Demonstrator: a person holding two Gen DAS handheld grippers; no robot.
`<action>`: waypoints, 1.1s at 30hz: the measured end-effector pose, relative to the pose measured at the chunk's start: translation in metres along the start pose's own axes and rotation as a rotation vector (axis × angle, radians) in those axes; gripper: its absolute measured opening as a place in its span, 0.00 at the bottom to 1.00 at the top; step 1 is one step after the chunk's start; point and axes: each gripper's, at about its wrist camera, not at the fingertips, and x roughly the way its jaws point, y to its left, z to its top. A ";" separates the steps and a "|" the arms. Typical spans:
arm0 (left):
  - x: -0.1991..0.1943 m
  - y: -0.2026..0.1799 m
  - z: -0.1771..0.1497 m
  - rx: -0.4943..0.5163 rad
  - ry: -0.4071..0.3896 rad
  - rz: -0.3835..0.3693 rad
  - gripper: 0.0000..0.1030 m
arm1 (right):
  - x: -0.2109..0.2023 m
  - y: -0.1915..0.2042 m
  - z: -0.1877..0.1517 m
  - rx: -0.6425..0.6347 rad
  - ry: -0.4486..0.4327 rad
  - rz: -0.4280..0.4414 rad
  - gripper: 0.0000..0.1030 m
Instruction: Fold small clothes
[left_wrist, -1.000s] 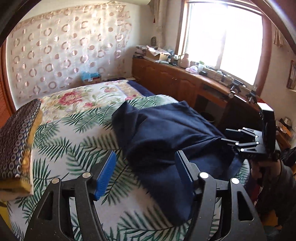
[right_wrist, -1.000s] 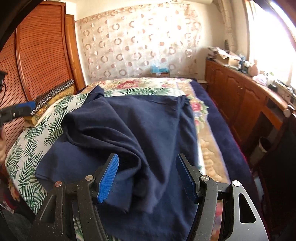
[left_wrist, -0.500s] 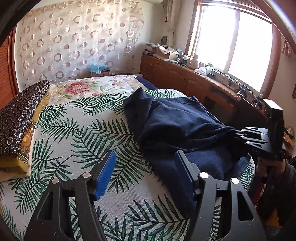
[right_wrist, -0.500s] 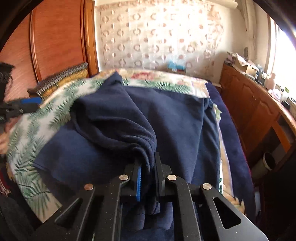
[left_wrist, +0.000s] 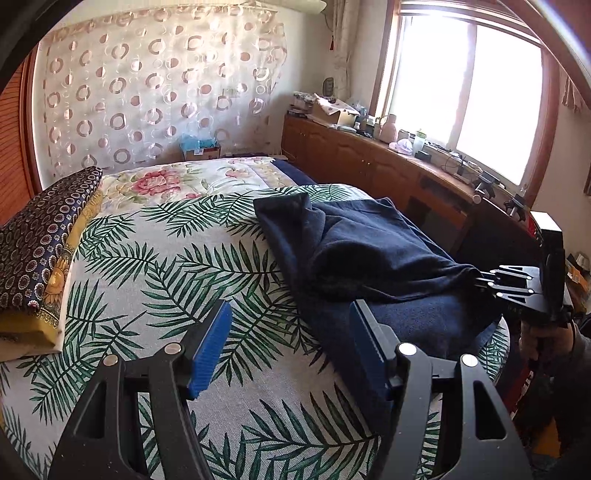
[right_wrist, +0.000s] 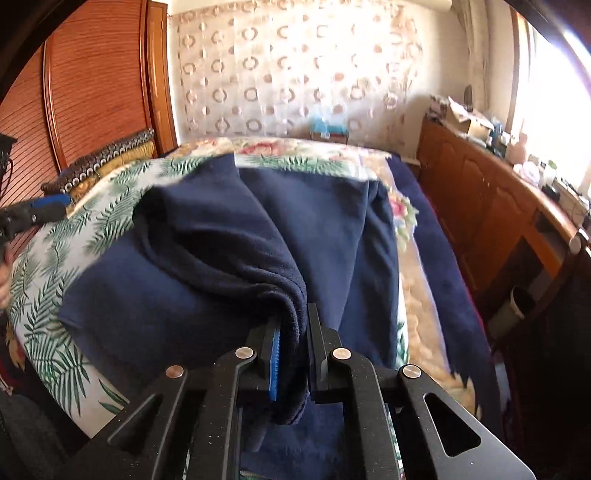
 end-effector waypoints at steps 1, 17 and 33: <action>0.000 0.000 0.000 -0.002 0.001 0.001 0.65 | 0.000 0.001 -0.001 0.002 0.005 -0.006 0.19; -0.002 -0.002 -0.002 0.005 -0.005 0.016 0.65 | -0.022 0.036 0.035 -0.075 -0.094 -0.025 0.69; -0.003 0.007 -0.008 -0.018 0.003 0.024 0.65 | 0.072 0.139 0.072 -0.294 0.088 0.197 0.69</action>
